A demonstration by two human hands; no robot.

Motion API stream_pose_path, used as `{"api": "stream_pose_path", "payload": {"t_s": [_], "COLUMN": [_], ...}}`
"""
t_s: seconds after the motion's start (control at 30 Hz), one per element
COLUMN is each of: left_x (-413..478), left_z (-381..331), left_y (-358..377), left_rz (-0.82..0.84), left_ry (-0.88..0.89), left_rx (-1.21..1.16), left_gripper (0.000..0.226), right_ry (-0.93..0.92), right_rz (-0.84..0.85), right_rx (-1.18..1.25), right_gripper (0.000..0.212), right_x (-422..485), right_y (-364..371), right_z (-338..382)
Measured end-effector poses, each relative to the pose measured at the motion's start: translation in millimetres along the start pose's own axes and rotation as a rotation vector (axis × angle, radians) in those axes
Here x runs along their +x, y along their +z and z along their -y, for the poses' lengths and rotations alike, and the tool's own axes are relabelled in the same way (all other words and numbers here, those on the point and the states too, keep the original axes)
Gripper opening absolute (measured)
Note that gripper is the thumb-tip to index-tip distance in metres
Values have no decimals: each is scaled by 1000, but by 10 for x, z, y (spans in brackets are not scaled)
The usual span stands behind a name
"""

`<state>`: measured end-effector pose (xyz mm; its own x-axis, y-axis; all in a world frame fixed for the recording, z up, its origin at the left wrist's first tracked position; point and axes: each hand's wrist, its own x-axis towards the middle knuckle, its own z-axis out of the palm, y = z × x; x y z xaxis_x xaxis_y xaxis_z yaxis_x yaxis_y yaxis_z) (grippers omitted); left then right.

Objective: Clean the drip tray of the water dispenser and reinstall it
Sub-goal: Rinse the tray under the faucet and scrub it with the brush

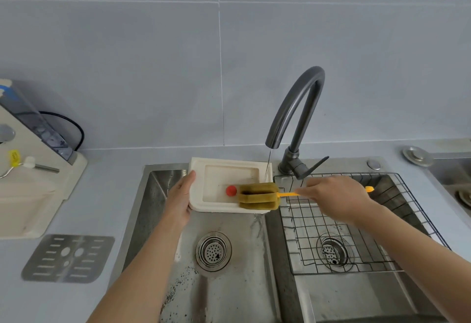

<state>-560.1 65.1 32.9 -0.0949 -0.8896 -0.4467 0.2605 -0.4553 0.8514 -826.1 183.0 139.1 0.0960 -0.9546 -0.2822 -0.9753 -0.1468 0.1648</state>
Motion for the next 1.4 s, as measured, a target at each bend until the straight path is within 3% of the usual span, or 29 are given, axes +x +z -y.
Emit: {"api": "stream_pose_path", "payload": {"t_s": [0.13, 0.37, 0.73, 1.23, 1.4], "left_x": [-37, -70, -203, -146, -172], "left_z": [-6, 8, 96, -45, -115], "left_y": [26, 149, 463, 280, 230], "left_rz": [-3, 77, 173, 70, 34], "left_ry": [6, -27, -81, 43, 91], "left_rx": [-10, 78, 65, 35, 2], "left_gripper": [9, 13, 16, 12, 12], "right_ry": [43, 55, 19, 160, 224], "right_rz": [-43, -183, -150, -47, -18], "right_rx": [21, 99, 5, 52, 73], "right_gripper": [43, 47, 46, 50, 41], "right_x": [-39, -44, 62, 21, 9], "right_y": [-4, -78, -118, -123, -133], "right_z": [-85, -59, 23, 28, 148]}}
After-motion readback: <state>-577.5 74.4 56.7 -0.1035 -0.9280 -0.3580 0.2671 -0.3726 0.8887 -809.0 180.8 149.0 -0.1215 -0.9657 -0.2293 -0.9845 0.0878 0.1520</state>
